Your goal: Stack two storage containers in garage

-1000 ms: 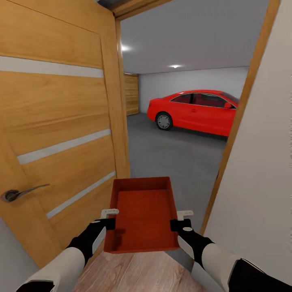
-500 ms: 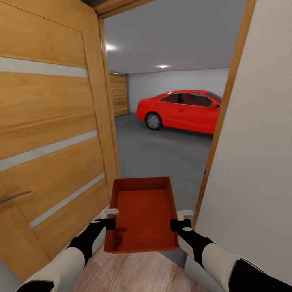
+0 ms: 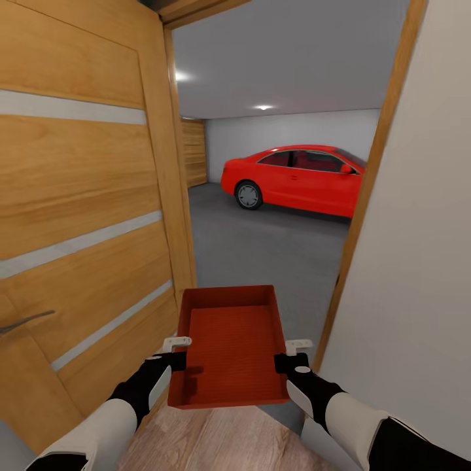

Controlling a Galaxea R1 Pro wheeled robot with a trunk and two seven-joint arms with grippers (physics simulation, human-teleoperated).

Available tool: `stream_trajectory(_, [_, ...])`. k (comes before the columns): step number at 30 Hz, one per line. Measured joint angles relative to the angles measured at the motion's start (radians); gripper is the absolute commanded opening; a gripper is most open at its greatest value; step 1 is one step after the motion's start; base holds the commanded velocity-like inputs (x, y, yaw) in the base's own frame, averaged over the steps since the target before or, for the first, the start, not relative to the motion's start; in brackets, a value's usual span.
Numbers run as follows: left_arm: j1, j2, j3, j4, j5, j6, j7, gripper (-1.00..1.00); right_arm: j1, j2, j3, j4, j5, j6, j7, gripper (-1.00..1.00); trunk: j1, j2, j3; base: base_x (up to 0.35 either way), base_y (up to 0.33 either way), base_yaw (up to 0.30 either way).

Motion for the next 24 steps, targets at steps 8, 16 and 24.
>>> stream_trajectory(8, [0.000, 0.000, 0.000, 0.000, 0.000, 0.000, 0.000, -1.00, 0.000, 0.000, 0.000, 0.000, 0.000, 0.000, 0.000, -1.00, 0.000, 0.000, 0.000, 0.129, 0.288, 0.000])
stream_trajectory(16, [0.000, 0.000, -0.001, 0.001, 0.001, 0.000, -0.001, -1.00, 0.000, 0.000, 0.000, 0.000, -0.001, 0.000, 0.000, -1.00, 0.000, 0.000, -0.001, 0.107, 0.191, -0.133])
stream_trajectory(24, [0.000, 0.005, -0.008, 0.001, 0.013, -0.001, 0.000, -1.00, 0.000, 0.005, 0.003, -0.002, 0.002, 0.002, -0.011, -1.00, 0.000, 0.000, -0.003, 0.008, 0.012, -0.220])
